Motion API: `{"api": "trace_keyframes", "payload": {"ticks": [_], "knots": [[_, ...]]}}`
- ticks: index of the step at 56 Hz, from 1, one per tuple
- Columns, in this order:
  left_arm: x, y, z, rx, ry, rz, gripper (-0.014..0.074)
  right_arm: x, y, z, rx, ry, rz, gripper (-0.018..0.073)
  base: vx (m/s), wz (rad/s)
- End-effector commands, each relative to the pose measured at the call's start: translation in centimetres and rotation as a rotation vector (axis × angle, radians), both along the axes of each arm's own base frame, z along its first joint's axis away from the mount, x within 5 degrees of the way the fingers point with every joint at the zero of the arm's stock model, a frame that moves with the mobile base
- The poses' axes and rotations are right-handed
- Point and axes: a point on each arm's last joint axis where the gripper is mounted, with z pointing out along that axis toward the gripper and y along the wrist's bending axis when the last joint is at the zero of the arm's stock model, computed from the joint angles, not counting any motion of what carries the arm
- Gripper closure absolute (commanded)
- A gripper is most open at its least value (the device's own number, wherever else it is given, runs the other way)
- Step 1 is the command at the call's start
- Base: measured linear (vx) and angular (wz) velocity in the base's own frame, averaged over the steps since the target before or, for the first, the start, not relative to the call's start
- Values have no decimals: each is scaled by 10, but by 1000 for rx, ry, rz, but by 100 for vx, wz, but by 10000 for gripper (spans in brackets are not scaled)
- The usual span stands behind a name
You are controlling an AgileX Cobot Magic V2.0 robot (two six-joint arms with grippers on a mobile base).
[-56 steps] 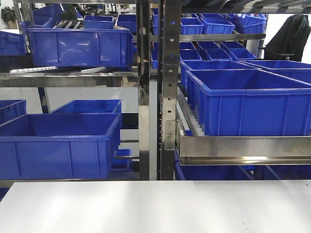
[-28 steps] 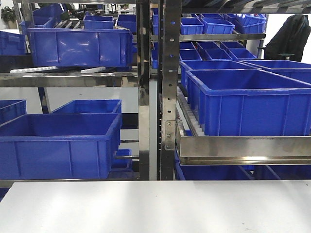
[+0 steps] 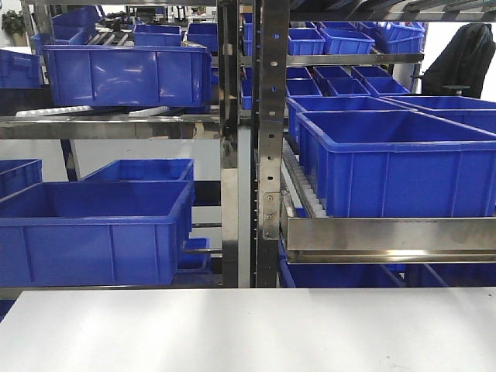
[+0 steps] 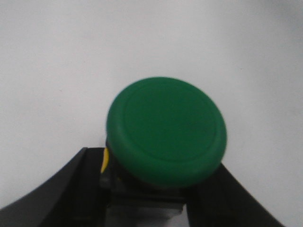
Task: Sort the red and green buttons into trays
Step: 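Close left gripper on green button and right gripper on red button, then lift both held buttons up off the table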
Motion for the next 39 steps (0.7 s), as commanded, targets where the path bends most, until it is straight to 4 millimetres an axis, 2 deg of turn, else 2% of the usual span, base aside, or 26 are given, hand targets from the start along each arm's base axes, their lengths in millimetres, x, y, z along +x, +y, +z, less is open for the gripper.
{"api": "trace_keyframes", "payload": {"ticks": [1, 13, 26, 39], "knots": [[7, -4, 23, -64, -218, -7, 603, 12, 1, 4, -15, -103, 30, -35, 0, 0], [7, -4, 23, -64, -218, -7, 603, 19, 2, -9, -15, -154, 34, -35, 0, 0], [7, -4, 23, -64, -218, -7, 603, 20, 2, -25, -14, -129, 35, -32, 0, 0], [7, -4, 23, -64, -218, -7, 603, 36, 2, -35, -11, -112, 36, -13, 0, 0]]}}
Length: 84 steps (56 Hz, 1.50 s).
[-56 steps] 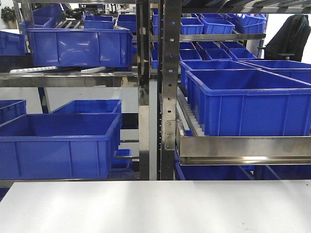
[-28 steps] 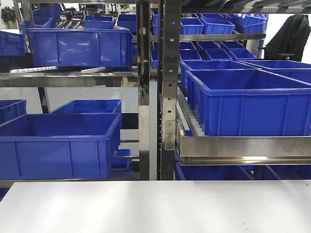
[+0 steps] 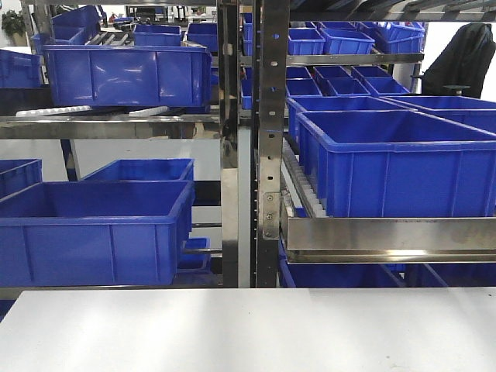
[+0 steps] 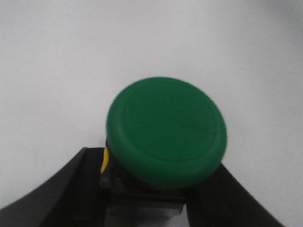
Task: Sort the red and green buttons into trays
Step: 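Lift both held buttons up off the table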
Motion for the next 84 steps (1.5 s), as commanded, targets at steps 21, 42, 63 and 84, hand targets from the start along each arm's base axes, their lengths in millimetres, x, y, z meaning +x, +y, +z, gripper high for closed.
{"api": "trace_keyframes", "payload": {"ticks": [21, 42, 63, 84], "knots": [[7, -4, 23, -63, -218, -8, 603, 14, 0, 6, -2, -89, 8, 107, 0, 0], [7, -3, 23, -61, -219, 2, 603, 17, 1, 21, -2, -150, 16, 578, 0, 0], [10, -3, 41, -86, -302, 3, 603, 8, 11, 82, -63, -266, 183, 571, 0, 0], [7, -2, 93, -154, -534, 3, 603, -17, 13, 146, -44, -453, 182, 568, 0, 0]]}}
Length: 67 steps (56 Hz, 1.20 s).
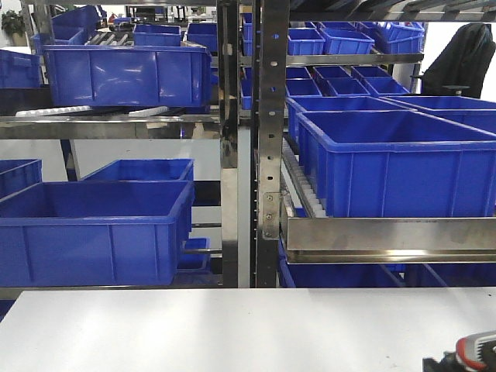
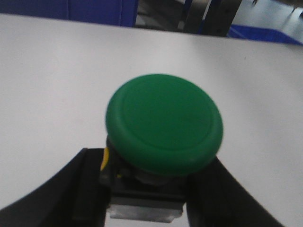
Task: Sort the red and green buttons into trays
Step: 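Lift both held buttons up off the table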
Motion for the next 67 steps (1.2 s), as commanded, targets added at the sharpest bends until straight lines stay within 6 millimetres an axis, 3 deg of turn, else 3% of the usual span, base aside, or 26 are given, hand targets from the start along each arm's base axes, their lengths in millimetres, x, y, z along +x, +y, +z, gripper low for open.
{"api": "trace_keyframes", "payload": {"ticks": [1, 14, 26, 36, 44, 54, 67], "knots": [[3, -1, 43, -95, -331, 3, 603, -4, 2, 31, -3, -155, 23, 568, 0, 0], [-7, 0, 79, -144, -467, -12, 602, -27, 3, 61, -9, -236, 34, 568, 0, 0], [-4, -9, 114, -100, -457, -107, 602, -38, 5, 70, -10, -250, 55, 568, 0, 0], [13, -16, 169, -14, -438, -140, 602, -37, 10, 83, 34, -287, 102, 568, 0, 0], [14, -15, 210, -11, -487, -120, 602, -32, 31, 115, -38, -365, 270, 568, 0, 0], [-6, -6, 256, -7, -533, -91, 602, -32, 58, 155, -19, -390, 357, 568, 0, 0], [-59, 13, 274, 15, -511, -53, 602, -53, 74, 175, 64, -406, 407, 568, 0, 0]]}}
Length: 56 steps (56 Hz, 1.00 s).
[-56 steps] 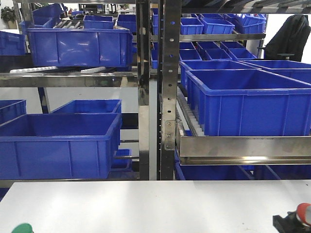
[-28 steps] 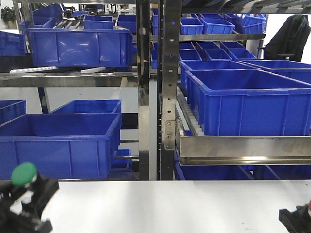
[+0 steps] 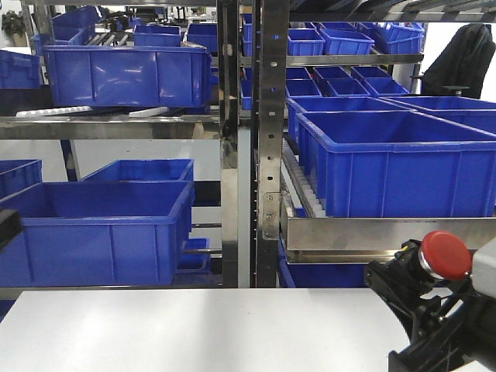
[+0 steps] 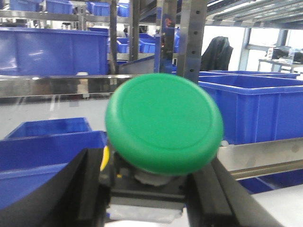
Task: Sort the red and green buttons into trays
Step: 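Lift both held buttons up off the table, then drive the base away from the table holding both buttons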
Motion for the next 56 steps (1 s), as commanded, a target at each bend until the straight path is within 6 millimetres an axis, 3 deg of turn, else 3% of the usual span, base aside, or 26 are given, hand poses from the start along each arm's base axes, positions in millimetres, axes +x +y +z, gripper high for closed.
{"api": "trace_keyframes", "payload": {"ticks": [1, 11, 22, 56], "knots": [[-22, 6, 23, -32, -92, -2, 602, -13, 1, 22, 74, -51, 24, 568, 0, 0], [-49, 16, 24, 5, -59, 25, 602, -41, -14, 37, 91, -98, -38, 568, 0, 0], [-57, 19, 22, -3, -30, 29, 602, -59, -36, 43, 98, -104, -160, 568, 0, 0], [-57, 18, 19, 18, 3, 26, 602, -59, -39, 41, 77, -95, -195, 568, 0, 0]]}}
